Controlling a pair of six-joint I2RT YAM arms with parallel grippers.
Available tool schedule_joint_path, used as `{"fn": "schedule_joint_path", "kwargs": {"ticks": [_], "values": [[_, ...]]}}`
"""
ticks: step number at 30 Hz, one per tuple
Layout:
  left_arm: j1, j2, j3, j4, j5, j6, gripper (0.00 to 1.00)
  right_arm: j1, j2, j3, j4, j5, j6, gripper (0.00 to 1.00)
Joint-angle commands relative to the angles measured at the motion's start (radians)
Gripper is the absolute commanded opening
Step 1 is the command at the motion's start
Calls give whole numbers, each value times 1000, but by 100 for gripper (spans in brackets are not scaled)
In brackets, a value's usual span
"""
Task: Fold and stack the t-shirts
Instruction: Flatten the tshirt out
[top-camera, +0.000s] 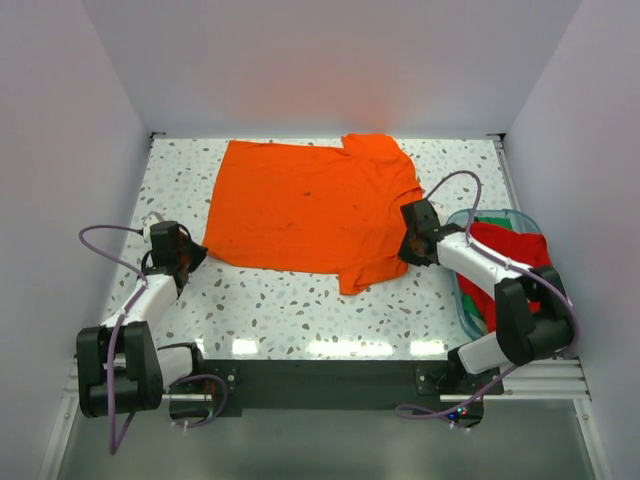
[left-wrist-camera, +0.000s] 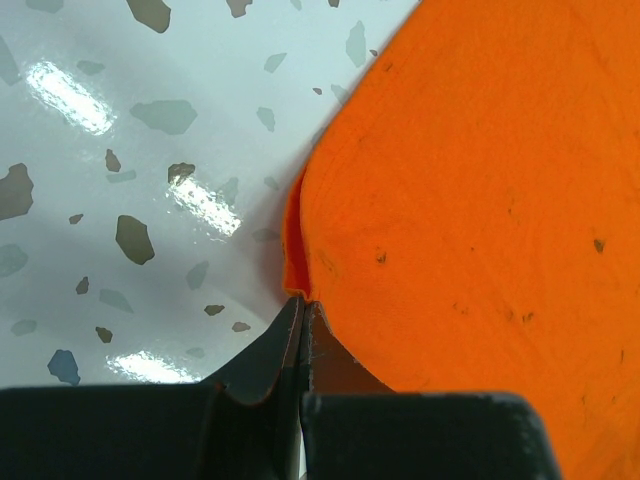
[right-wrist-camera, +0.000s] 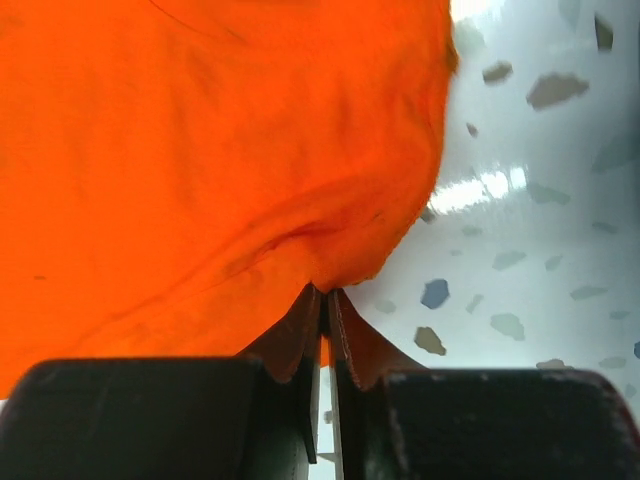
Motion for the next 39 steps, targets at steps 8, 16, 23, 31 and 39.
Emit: {"fn": "schedule_joint_path", "kwargs": {"ticks": [8,16,23,31,39], "values": [[3,31,36,45,-19,-13,0,-1,171,383,-105,-20,-89,5],[5,56,38,44,-22,-16,0,-1,397,552,-99,-82,-108,16],[5,56,49,33,-26,-14,0,-3,309,465,42,-123,-155,65],[5,48,43,33,-22,-14,0,-1,6,215,62,-27,-122,68],[5,44,35,40,-17,-19,0,-3,6,98,139,-59,-149,63]]}}
